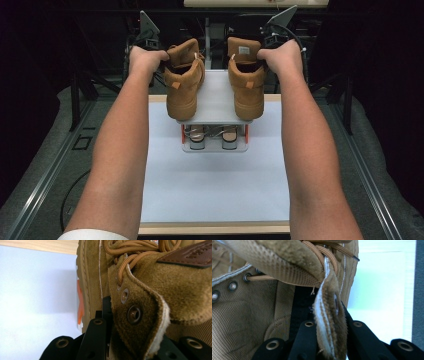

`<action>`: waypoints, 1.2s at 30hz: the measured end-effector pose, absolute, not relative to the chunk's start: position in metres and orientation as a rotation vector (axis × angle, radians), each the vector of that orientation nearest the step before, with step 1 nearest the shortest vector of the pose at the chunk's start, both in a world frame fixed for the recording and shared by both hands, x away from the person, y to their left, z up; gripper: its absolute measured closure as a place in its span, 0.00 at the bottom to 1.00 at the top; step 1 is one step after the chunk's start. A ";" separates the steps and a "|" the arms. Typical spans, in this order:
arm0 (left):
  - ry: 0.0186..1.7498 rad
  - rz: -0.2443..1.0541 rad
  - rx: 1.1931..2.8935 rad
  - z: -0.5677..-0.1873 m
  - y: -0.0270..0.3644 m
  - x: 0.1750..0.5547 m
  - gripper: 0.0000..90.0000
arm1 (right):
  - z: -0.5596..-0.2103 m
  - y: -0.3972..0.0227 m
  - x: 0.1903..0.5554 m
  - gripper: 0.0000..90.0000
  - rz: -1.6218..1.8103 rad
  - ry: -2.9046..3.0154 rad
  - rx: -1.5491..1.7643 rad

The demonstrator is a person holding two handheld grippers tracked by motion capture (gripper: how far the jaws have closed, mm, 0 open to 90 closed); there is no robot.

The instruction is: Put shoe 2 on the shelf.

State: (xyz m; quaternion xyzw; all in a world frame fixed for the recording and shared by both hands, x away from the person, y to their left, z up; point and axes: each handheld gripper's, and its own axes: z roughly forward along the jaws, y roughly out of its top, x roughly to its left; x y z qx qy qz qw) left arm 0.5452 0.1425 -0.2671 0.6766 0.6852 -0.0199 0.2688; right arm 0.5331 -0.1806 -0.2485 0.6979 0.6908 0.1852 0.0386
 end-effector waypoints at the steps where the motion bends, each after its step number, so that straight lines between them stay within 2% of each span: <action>1: 1.849 -0.050 1.820 -0.268 0.140 0.546 0.93 | -0.249 -0.178 0.534 0.93 0.565 2.125 2.142; 13: 1.836 -0.057 1.791 -0.275 0.118 0.547 0.93 | -0.260 -0.161 0.540 0.92 0.582 2.155 2.129; 31: 1.849 -0.078 1.717 -0.294 0.118 0.551 0.92 | -0.277 -0.155 0.546 0.92 0.681 2.139 2.159; 36: 1.823 -0.071 1.744 -0.296 0.116 0.551 0.92 | -0.282 -0.158 0.546 0.92 0.701 2.124 2.165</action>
